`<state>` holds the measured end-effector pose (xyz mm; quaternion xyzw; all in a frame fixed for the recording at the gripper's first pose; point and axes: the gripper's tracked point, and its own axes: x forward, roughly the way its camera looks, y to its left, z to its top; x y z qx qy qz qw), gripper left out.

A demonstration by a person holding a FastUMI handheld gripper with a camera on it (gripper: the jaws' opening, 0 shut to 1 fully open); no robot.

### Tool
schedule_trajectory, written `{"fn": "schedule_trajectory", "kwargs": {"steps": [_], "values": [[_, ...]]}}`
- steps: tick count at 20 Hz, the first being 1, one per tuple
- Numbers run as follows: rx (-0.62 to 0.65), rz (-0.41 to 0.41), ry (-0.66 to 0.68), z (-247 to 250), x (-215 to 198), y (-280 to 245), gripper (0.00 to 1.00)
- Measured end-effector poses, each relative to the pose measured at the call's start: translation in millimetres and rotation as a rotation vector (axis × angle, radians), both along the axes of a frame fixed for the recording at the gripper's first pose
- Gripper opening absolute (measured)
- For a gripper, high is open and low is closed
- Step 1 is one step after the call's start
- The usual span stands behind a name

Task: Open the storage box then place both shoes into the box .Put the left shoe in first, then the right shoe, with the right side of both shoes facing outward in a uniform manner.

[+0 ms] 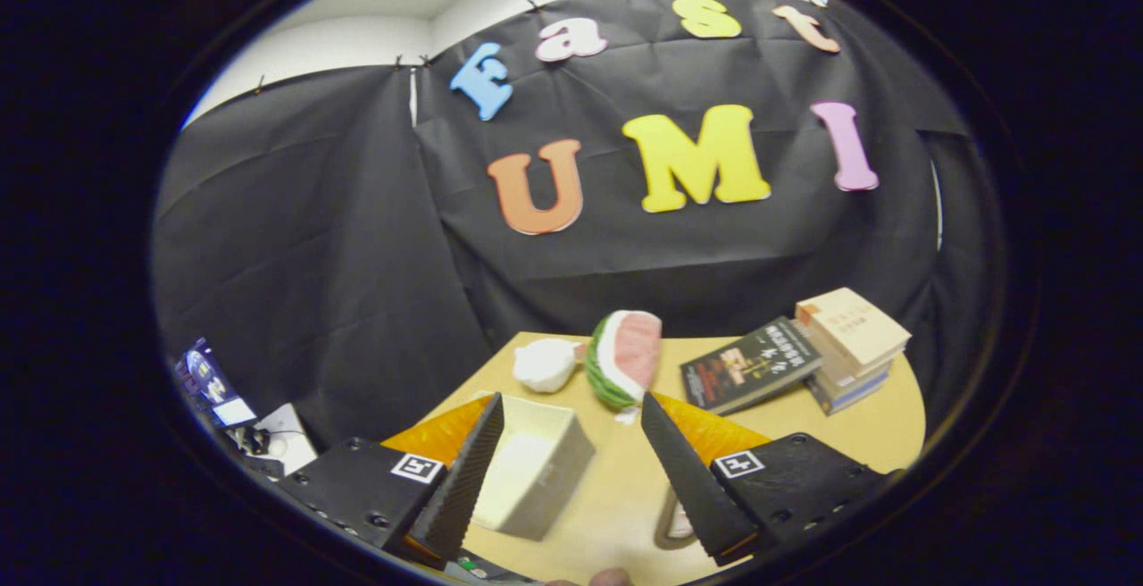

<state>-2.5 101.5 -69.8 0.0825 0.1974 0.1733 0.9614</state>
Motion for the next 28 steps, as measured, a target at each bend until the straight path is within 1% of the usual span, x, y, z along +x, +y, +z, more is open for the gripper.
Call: {"fn": "schedule_trajectory", "kwargs": {"steps": [3, 7, 10, 14, 19, 22, 26, 28], "values": [[-0.015, -0.062, 0.056, -36.9, -1.4, -53.6, 0.94], [-0.075, -0.071, 0.120, -94.3, -5.0, -86.9, 0.94], [-0.094, -0.061, 0.175, -135.5, -2.4, -92.2, 0.94], [-0.110, -0.037, 0.249, -185.6, 9.4, -86.5, 0.95], [-0.136, -0.051, 0.368, -250.0, 24.7, -88.0, 0.95], [-0.144, -0.057, 0.427, -275.1, 35.3, -91.7, 0.95], [-0.111, -0.051, 0.521, -297.7, 33.5, -86.5, 0.73], [-0.082, -0.059, 0.560, -305.4, 36.4, -83.8, 0.47]]}}
